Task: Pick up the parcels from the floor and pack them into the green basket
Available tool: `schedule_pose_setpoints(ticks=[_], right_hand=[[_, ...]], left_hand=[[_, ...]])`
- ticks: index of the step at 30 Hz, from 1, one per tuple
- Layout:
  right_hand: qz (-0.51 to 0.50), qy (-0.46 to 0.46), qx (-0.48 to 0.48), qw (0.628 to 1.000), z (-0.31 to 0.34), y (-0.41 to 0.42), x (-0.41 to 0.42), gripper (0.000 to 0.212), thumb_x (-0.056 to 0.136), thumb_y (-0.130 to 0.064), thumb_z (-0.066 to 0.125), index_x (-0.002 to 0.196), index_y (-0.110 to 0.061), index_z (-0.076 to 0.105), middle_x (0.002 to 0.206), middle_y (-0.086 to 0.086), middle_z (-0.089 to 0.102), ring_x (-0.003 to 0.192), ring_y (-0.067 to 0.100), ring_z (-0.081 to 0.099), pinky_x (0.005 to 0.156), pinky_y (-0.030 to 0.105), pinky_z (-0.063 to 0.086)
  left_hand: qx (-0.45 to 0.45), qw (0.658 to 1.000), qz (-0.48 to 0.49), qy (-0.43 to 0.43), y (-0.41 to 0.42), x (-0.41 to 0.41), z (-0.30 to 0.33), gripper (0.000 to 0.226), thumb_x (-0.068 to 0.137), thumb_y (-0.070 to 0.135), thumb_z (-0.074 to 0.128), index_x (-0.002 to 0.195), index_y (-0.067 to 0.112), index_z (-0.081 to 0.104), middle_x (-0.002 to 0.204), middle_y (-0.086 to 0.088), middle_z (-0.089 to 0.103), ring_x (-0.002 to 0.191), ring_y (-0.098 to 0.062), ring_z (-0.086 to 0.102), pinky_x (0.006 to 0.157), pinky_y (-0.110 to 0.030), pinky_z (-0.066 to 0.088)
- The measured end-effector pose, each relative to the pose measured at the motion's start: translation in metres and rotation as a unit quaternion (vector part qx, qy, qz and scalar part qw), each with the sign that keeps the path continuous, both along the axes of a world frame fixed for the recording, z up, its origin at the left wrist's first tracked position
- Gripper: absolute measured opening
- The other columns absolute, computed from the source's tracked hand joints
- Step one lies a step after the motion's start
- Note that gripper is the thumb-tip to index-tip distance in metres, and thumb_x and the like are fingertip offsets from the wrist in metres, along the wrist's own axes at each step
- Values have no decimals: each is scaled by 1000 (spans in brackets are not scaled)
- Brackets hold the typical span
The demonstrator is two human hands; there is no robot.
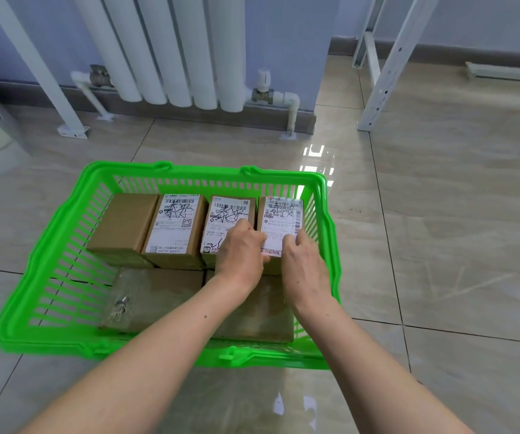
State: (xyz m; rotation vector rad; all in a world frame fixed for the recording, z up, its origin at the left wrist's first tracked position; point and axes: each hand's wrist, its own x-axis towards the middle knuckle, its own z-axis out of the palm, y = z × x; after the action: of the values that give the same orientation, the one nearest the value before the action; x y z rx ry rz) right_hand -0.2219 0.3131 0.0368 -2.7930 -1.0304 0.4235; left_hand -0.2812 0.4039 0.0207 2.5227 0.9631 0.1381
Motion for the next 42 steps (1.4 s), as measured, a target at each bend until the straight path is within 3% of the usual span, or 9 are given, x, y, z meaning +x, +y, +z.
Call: schedule_pose_setpoints(ticks=[5,11,15,19,22,26,32,42], right_hand=[[12,20,-2,1000,10,-1,4,29,97,5,36,119,1,55,128,18,49,120,34,48,81,38,44],[103,67,-72,990,26,-4,16,30,94,4,46,120,3,61,135,18,41,125,35,44,97,38,45],[147,109,-106,977,35,-4,25,35,95,3,43,127,3,55,135,19,42,128,36,43,99,39,44],[144,157,-89,973,60,-14,35,30,98,-9,48,125,3,51,144,18,39,133,36,43,100,43,43],[98,204,-62,972,95,-21,42,39,100,-30,49,127,-1,53,145,16,41,131,37,46,103,41,42],[-13,265,4,964,161,-36,44,47,99,-36,49,135,-5,50,143,16,43,131,35,47,106,40,40],[-103,295,18,950,268,-79,41,47,100,-40,47,133,-7,51,137,17,49,126,34,50,104,39,41],[-181,283,43,941,442,-158,27,49,97,-41,51,135,-9,53,139,14,57,129,29,53,104,35,42]], left_hand=[[-8,1000,2,14,-1,1,2,29,87,28,69,111,13,67,106,-3,51,105,-22,54,74,-31,42],[11,999,5,44,-2,6,6,31,97,38,48,105,17,70,109,0,49,111,-20,47,70,-33,41],[17,994,-24,108,0,12,16,34,99,36,44,108,15,69,122,3,54,119,-22,44,89,-37,43],[-86,985,-5,150,0,12,43,32,99,32,38,90,11,60,94,-4,52,110,-35,51,90,-45,44],[-149,976,23,154,-7,7,88,32,97,34,41,97,10,61,104,-7,58,110,-35,53,93,-46,43],[-176,972,60,142,-17,5,171,35,98,33,42,112,9,64,125,-9,62,121,-33,51,99,-42,42],[-184,969,73,145,-34,8,300,37,99,33,40,124,12,59,132,-10,60,126,-30,49,100,-39,43],[-214,970,3,116,-82,9,479,38,94,41,50,120,16,63,126,-4,64,120,-23,56,101,-35,44]])
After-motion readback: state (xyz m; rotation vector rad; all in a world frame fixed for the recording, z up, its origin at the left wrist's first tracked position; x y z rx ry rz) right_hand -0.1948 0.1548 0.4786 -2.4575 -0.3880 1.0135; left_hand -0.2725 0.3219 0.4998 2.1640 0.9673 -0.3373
